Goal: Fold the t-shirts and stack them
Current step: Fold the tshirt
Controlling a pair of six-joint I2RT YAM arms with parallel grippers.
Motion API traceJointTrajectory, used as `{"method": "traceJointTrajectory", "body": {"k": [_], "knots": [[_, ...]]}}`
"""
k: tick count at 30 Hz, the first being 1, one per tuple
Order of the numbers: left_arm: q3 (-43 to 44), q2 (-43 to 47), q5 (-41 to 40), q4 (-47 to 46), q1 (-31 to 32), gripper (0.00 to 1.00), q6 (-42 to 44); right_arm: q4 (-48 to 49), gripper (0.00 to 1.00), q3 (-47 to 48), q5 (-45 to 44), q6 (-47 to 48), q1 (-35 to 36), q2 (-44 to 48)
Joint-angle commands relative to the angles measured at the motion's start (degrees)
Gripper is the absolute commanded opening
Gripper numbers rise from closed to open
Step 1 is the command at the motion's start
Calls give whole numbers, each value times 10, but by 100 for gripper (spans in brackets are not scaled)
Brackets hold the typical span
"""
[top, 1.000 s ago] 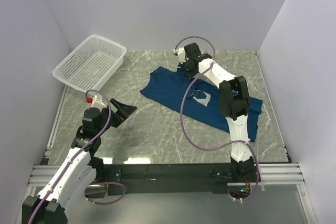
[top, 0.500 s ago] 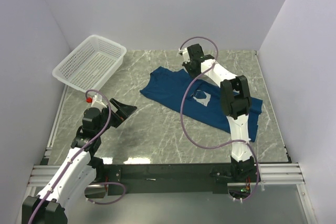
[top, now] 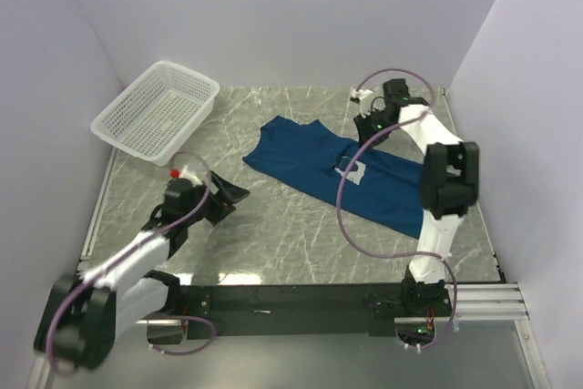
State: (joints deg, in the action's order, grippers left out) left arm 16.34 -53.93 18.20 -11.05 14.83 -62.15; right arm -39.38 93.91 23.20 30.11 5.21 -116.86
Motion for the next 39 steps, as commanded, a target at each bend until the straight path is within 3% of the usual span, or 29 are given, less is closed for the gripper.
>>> {"method": "traceJointTrajectory", "body": {"k": [1,6,9,14,20,21,25,30,35,37,38,39], "knots": [[82,-124,-61,-35,77,87,-29,-45,35,-106,153,146,-3,129],[220,-349,-149,-2,133,81,-69,30,40,-252,185,157,-5,249],[302,-422,-180,43,136,71,-101,45,40,-284,198,135,-8,299],[405,-500,-272,190,136,66,-119,56,40,-312,216,117,-13,350],[466,-566,-283,221,120,38,-63,62,40,-333,216,112,-13,371],[475,-572,-283,220,118,26,-54,62,40,-340,213,113,-13,377],[511,-582,-283,226,88,17,33,46,40,-343,199,149,-13,379],[633,-647,-241,256,35,19,133,31,40,-339,175,178,-13,373],[771,-719,-121,275,14,26,245,31,40,-325,158,171,-13,359],[813,-717,-93,278,16,34,272,14,40,-324,176,214,-13,359],[817,-699,-87,269,17,52,281,-29,41,-325,187,246,-6,361],[812,-688,-83,263,18,59,289,-59,43,-329,195,287,2,363]]}}
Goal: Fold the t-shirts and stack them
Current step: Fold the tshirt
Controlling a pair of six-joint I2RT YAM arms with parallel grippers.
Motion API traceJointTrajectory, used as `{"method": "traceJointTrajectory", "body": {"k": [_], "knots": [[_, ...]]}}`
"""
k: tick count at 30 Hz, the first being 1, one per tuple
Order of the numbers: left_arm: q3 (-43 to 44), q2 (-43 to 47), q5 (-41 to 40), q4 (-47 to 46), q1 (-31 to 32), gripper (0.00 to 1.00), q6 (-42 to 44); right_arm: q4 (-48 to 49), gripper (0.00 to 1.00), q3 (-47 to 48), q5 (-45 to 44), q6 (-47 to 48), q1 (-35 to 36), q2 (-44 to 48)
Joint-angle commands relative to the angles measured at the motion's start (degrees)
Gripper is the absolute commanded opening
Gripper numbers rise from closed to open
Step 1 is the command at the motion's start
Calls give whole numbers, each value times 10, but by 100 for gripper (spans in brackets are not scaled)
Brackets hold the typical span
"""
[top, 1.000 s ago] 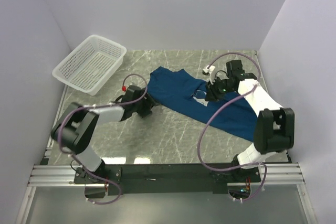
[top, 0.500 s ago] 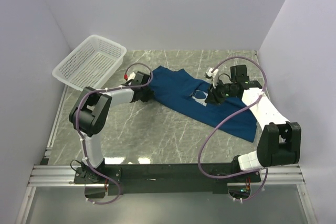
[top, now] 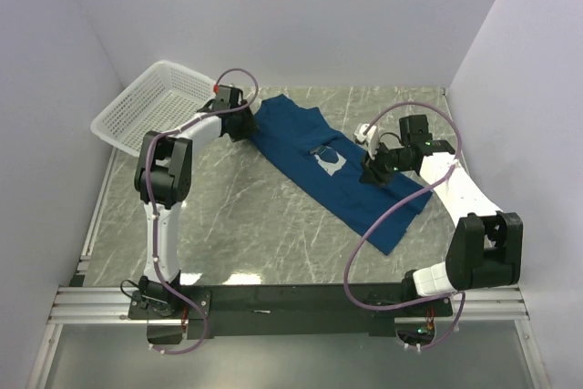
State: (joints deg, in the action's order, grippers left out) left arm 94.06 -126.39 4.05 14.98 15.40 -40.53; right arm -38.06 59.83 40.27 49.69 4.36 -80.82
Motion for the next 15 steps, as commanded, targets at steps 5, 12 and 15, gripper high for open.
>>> {"method": "traceJointTrajectory", "body": {"k": [5,12,15], "knots": [[-34,167,79,-70,14,74,89,13,45,-99,-142,89,157,29],[-276,436,-5,-178,14,87,77,182,47,-186,-341,-93,289,14],[-357,553,-48,-164,9,99,53,193,47,-184,-367,-129,316,-9]]}}
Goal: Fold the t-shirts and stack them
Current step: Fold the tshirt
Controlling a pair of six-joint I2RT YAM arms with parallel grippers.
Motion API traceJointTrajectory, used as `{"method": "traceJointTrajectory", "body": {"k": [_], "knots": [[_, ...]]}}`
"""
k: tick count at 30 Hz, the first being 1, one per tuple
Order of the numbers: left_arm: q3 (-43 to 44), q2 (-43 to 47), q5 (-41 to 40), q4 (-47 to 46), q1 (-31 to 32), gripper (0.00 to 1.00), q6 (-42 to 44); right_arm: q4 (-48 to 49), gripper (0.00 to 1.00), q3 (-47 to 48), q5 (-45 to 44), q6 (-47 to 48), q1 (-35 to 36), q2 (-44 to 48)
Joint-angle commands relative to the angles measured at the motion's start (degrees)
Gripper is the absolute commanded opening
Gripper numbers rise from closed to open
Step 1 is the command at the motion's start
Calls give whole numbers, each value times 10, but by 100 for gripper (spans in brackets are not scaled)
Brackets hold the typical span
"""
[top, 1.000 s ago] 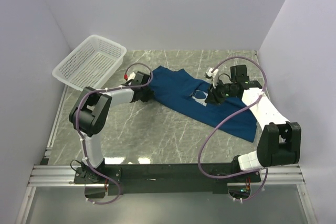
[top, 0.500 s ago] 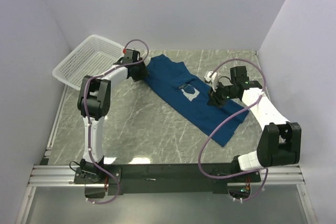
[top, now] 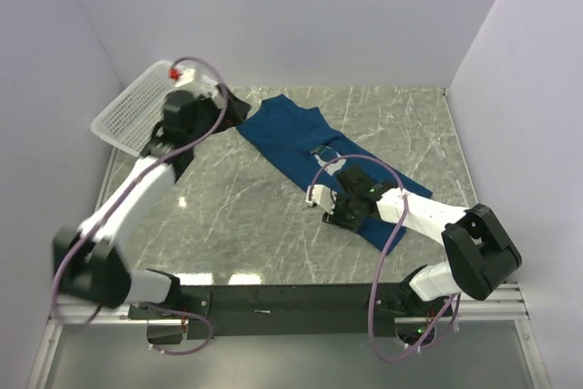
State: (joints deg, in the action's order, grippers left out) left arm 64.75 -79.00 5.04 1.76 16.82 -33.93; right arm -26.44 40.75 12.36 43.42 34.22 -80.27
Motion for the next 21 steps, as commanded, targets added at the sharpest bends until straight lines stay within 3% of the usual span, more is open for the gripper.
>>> {"method": "traceJointTrajectory", "body": {"k": [1,6,13,17,21], "knots": [[-82,106,-84,-25,-13,100,-19,77,46,8,-101,-78,22,-21],[-191,257,-76,30,-21,99,-51,81,40,20,-123,-106,37,-77],[-292,379,-14,75,-21,99,-113,37,0,33,-110,-112,67,-94],[-338,414,28,61,-21,99,-155,-7,0,81,-24,-108,120,-90],[-374,417,53,50,-21,99,-180,-48,0,184,67,-135,190,-165]]}}
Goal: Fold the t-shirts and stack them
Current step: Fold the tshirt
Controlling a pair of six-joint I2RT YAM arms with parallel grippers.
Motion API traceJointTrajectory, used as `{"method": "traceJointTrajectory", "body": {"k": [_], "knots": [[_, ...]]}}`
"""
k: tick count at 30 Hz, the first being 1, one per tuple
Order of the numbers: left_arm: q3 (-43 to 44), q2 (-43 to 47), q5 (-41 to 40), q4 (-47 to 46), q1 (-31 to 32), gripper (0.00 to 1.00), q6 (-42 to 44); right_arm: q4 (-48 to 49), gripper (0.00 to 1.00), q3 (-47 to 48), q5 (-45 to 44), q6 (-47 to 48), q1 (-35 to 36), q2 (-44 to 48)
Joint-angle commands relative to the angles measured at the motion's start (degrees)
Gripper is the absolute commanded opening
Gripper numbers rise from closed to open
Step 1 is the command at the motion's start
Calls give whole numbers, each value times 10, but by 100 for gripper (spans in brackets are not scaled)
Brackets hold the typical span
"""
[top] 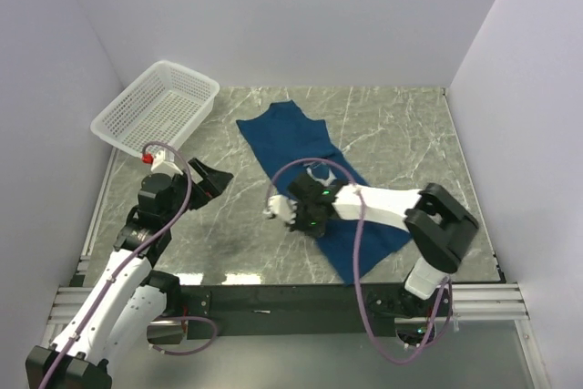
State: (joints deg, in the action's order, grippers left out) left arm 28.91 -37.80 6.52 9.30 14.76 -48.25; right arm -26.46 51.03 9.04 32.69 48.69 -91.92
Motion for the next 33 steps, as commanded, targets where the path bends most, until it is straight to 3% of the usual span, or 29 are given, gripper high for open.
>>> {"method": "traceJointTrajectory", "body": {"k": [1,2,3,4,7,14,17,18,19,24,33], "knots": [[-18,5,45,-24,-1,99,-38,-62,3,106,119,-35,67,-66],[-20,3,50,-18,-1,99,-39,-70,15,157,128,-47,76,-102],[-19,4,50,-15,-1,100,-38,-78,15,182,136,-53,78,-116],[-19,3,53,-10,-1,99,-36,-92,28,204,152,-59,77,-127],[-17,7,49,7,-1,99,-26,-82,40,239,152,-77,49,-120],[-61,-27,73,-59,0,99,-39,-37,52,171,190,-99,-182,-10],[-72,-62,88,-109,-1,99,-54,45,76,140,233,-175,-310,-6],[-72,-71,99,-118,-1,99,-59,67,88,138,275,-229,-337,-17],[-71,-80,104,-125,-1,98,-60,69,89,146,302,-241,-384,-34],[-49,-112,119,-118,-1,98,-48,41,87,262,348,-317,-409,-169],[-61,-109,125,-120,-1,98,-52,44,82,365,263,-449,-400,-289]]}}
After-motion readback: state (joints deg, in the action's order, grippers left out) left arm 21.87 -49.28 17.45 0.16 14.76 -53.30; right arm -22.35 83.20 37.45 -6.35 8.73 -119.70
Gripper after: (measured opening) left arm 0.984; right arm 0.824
